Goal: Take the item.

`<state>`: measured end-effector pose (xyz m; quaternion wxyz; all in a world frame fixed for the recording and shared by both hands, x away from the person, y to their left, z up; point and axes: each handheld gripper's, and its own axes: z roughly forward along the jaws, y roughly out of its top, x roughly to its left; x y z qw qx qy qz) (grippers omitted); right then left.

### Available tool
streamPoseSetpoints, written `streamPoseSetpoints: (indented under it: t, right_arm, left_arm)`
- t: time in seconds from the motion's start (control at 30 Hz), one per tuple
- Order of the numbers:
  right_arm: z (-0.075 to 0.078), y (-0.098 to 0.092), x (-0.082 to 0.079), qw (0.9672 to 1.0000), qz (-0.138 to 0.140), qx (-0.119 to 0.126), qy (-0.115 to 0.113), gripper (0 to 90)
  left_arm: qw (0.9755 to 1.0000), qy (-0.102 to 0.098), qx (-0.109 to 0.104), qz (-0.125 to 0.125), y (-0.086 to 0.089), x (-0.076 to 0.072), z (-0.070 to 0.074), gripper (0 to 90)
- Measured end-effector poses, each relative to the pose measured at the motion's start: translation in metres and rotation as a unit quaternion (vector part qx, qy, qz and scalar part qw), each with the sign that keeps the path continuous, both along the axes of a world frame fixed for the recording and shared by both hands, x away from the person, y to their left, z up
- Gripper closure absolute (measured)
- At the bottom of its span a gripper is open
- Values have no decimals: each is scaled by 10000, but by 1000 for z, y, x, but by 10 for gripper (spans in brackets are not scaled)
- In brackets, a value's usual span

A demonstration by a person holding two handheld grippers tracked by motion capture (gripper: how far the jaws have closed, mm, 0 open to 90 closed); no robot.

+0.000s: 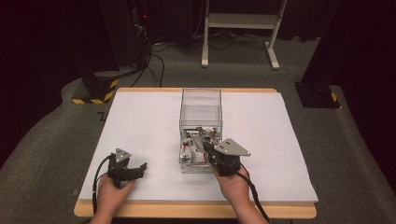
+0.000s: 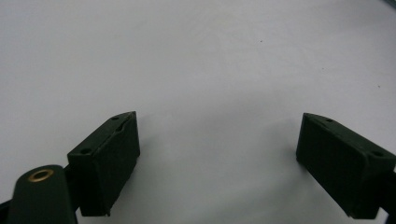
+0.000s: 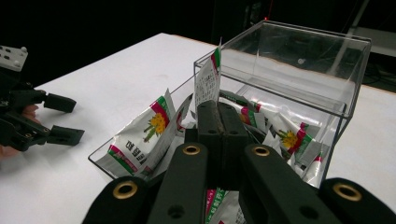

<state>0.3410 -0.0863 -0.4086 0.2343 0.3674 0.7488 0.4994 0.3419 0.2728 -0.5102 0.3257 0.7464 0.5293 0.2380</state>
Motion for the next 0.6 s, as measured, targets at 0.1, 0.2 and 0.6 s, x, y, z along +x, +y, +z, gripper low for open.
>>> streamPoseSetpoints:
  t: [0.1,0.2,0.6]
  right_arm:
    - [2,-2,0,10000,-24,44,-31,900]
    - [4,-5,0,9999,-21,93,-51,900]
    - [12,-12,-1,9996,-79,220,-148,900]
  left_arm:
    - [10000,0,0,1,0,0,0,136]
    - [10000,0,1,-1,0,0,0,136]
    - [10000,-5,-1,4,0,0,0,137]
